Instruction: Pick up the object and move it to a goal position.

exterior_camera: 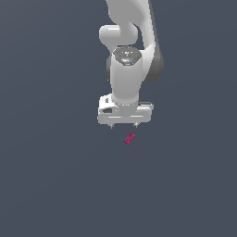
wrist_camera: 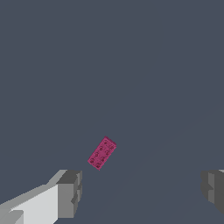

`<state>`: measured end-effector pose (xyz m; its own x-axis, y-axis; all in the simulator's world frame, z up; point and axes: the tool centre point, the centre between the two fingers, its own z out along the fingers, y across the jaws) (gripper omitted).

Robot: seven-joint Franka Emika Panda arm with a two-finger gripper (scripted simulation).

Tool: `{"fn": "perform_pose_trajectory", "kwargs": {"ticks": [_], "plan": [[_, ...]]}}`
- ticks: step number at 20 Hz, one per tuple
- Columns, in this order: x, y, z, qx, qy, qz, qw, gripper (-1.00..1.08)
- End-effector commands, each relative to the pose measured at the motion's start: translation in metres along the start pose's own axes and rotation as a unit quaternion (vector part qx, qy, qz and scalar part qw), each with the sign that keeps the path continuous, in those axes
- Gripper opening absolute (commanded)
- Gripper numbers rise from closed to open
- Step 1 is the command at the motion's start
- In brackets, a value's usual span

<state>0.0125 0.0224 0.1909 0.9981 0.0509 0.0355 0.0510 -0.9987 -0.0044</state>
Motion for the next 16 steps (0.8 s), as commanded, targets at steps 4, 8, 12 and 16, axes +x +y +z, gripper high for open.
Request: {"fn": "perform_pose_trajectory", "kwargs": {"ticks": [4, 8, 12, 16], "plan": [[-0.002, 0.000, 0.002, -0.002, -0.004, -0.002, 1.0000, 1.00], [-0.010, 0.001, 0.010, -0.007, -0.020, -0.011, 0.9997, 1.00], [-0.012, 0.001, 0.013, -0.010, -0.026, -0.014, 0.9995, 1.00], [-0.012, 0.001, 0.013, -0.009, -0.024, -0.013, 0.9996, 1.00]]}}
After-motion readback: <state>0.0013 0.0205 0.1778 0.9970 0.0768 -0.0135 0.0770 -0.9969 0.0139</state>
